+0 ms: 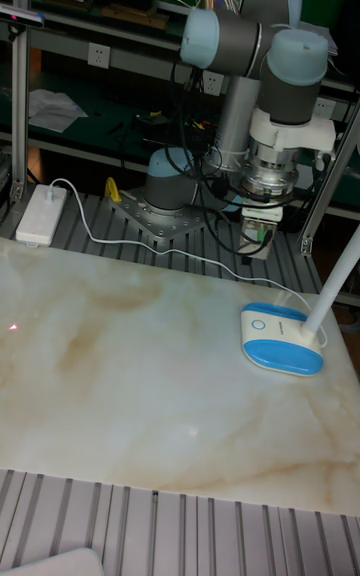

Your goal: Turn on the desk lamp by pressing the button

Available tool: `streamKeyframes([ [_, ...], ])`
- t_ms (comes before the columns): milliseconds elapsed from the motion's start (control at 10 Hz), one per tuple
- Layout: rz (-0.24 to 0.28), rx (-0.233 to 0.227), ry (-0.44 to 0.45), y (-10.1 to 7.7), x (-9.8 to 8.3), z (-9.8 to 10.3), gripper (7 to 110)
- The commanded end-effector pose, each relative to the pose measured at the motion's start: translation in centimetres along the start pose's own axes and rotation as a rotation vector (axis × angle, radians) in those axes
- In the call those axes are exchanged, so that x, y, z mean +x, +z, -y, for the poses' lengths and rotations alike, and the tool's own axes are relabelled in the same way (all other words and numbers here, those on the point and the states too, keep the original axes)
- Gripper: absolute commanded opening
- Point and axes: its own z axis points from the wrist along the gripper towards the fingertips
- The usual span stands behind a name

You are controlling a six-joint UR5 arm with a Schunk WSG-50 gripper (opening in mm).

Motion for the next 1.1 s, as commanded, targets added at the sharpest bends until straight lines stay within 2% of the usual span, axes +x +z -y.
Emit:
streamKeyframes([
  [0, 0.037, -0.001, 0.034, 0.7, -3.0, -0.1, 7],
  [200, 0.029, 0.010, 0.055, 1.3, -4.0, -0.1, 7],
  [600, 0.017, 0.014, 0.071, 2.3, -4.7, 0.1, 7],
  [1000, -0.025, 0.039, 0.079, 4.1, -4.9, 0.5, 7],
])
